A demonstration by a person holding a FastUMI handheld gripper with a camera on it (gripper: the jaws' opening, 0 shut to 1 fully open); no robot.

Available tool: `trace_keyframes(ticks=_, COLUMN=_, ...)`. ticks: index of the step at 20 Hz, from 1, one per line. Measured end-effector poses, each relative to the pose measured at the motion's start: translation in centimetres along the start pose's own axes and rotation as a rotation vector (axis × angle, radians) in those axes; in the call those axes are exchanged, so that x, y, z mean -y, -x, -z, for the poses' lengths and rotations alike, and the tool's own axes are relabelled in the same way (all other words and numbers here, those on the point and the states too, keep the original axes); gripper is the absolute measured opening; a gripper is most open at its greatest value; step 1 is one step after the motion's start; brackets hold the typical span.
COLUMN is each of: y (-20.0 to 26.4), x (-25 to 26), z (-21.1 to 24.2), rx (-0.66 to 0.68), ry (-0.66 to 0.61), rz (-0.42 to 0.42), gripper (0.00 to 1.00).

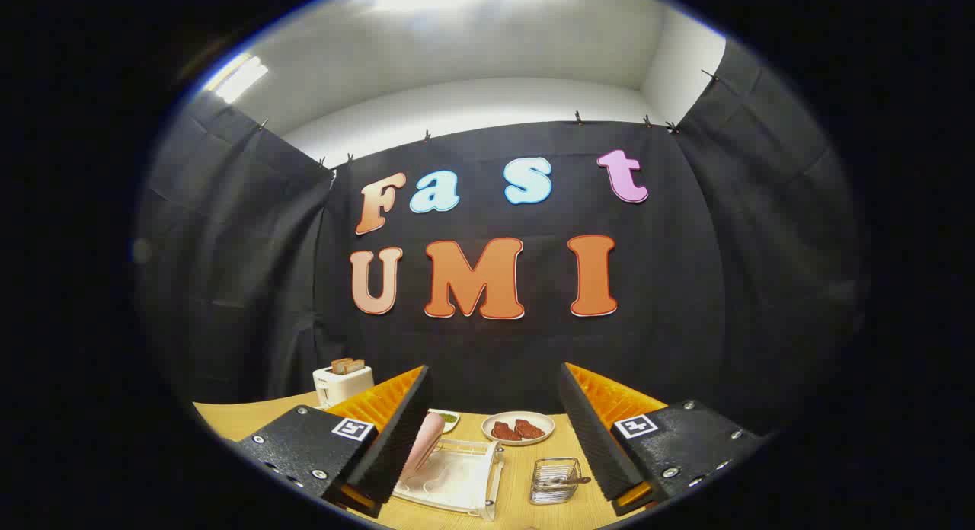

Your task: Take the plate from the dish rack, then take the spoon from the basket and place it into the plate.

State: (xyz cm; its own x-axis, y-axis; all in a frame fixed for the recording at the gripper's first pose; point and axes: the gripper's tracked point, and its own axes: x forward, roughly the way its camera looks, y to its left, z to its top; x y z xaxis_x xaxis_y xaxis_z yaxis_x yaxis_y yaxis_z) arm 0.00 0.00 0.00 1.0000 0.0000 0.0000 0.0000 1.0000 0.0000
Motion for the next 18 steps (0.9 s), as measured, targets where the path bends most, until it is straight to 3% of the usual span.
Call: trace_keyframes(ticks=18, y=-0.63, x=-0.7, z=0.22, rx=-0.066, ry=-0.045, rz=-0.009, gripper=0.99)
